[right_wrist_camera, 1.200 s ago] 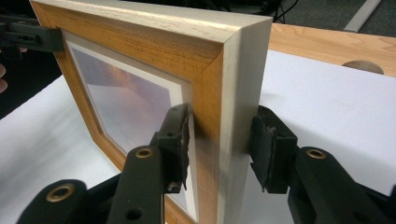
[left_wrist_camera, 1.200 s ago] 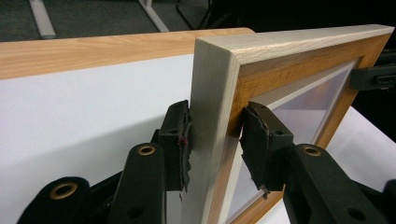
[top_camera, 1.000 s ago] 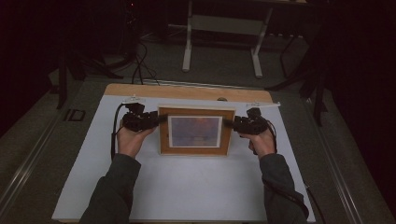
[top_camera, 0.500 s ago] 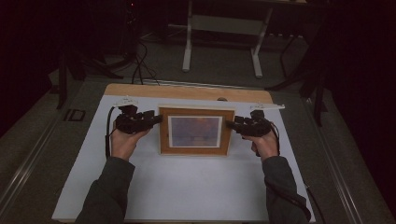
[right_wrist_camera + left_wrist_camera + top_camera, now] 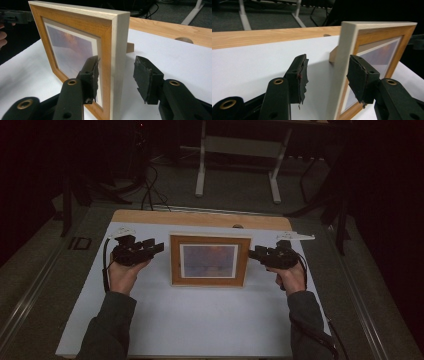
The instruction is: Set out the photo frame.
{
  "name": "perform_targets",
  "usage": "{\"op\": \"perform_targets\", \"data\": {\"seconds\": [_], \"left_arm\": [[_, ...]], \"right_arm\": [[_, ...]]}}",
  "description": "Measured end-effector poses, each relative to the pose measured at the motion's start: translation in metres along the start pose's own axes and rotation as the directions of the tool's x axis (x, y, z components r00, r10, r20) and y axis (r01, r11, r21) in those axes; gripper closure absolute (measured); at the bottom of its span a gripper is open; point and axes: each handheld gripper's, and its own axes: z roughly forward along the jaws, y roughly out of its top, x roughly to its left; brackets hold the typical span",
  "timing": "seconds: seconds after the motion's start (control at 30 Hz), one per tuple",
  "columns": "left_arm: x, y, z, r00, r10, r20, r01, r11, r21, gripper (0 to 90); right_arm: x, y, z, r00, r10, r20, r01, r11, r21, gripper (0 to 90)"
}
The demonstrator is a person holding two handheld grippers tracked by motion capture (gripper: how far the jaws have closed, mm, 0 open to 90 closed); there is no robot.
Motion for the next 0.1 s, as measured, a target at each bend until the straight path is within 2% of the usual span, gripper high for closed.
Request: {"op": "perform_targets", "data": {"seconds": [0.1], "left_arm": [[0.0073, -0.0043, -0.0032, 0.9987, -0.022, -0.047, 0.022, 0.9998, 0.003, 50.7]], "right_arm": [[-0.0022, -0.0029, -0.0032, 1.0, 0.001, 0.001, -0.001, 1.0, 0.001, 55.6]]}}
